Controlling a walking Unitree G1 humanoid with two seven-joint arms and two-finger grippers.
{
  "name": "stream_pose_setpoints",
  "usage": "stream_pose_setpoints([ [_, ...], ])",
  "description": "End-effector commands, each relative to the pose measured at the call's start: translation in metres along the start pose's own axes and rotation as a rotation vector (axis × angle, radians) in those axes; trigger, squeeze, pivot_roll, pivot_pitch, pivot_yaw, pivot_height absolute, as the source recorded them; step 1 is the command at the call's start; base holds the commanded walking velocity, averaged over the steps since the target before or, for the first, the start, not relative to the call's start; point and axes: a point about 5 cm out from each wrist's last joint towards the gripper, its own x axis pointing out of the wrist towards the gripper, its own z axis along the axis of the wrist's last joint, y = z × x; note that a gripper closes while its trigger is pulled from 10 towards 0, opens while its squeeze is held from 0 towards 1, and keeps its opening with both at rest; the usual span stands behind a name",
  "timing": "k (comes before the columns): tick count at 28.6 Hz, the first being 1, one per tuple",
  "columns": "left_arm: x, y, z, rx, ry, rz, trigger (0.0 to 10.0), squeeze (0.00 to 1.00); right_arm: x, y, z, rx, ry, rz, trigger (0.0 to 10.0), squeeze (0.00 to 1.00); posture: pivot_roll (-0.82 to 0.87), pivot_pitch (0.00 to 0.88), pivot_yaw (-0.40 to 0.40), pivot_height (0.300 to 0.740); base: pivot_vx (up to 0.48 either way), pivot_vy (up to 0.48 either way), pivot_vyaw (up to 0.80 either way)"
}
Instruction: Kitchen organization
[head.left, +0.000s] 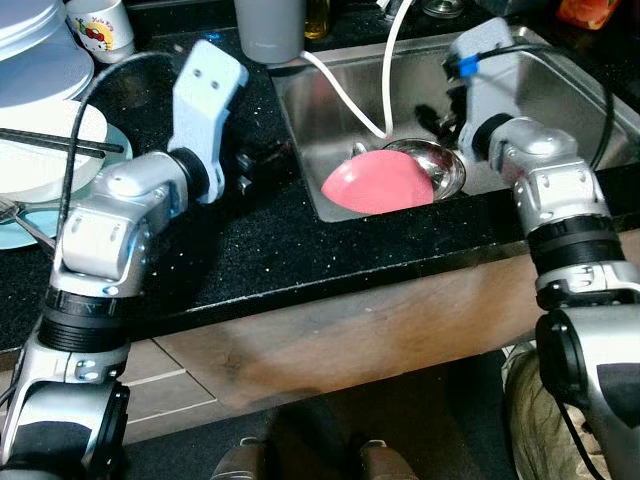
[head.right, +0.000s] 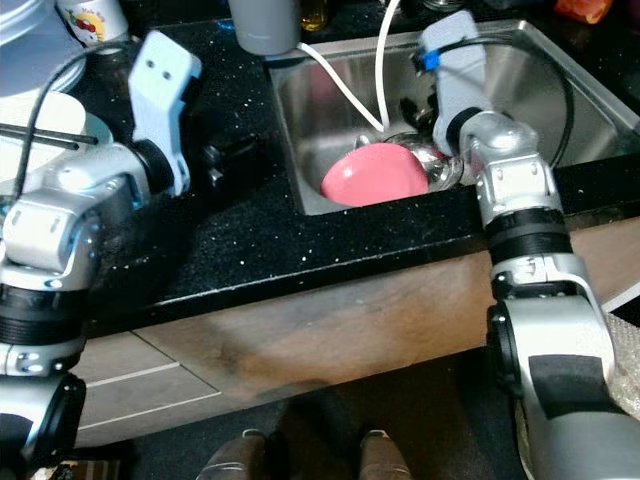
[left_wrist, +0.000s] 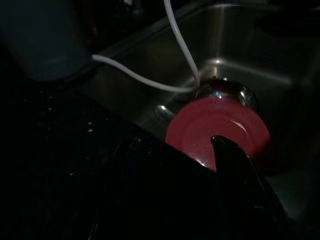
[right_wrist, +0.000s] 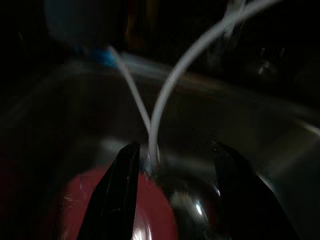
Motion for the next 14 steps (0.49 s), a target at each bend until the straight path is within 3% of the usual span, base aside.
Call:
stream_pose_setpoints([
  [1, -0.002, -0.002, 0.003, 0.015, -0.018, -0.002, 10.0, 0.0, -0.002, 0.003, 0.014, 0.029, -0.105, 0.013, 10.0, 0.0, 0.03, 0.148, 0.033, 0.74, 0.0, 0.0, 0.0],
  [3, -0.002, -0.002, 0.004, 0.027, -0.023, 0.001, 10.0, 0.0, -0.003, 0.004, 0.015, 0.037, -0.125, 0.012, 10.0, 0.0, 0.03, 0.147, 0.034, 0.74, 0.0, 0.0, 0.0],
  [5, -0.005, 0.0, 0.002, 0.012, -0.031, 0.029, 10.0, 0.0, -0.01, 0.006, 0.014, 0.151, -0.192, -0.029, 10.0, 0.0, 0.03, 0.146, 0.034, 0.74, 0.0, 0.0, 0.0],
  [9, -0.009, 0.0, -0.003, 0.002, -0.019, 0.038, 10.0, 0.0, -0.02, 0.01, 0.007, 0.2, -0.216, -0.042, 10.0, 0.0, 0.03, 0.147, 0.036, 0.74, 0.0, 0.0, 0.0],
  [14, -0.015, -0.007, -0.016, -0.036, -0.003, 0.054, 10.0, 0.0, -0.041, 0.026, -0.005, 0.303, -0.265, -0.084, 10.0, 0.0, 0.03, 0.154, 0.03, 0.74, 0.0, 0.0, 0.0],
])
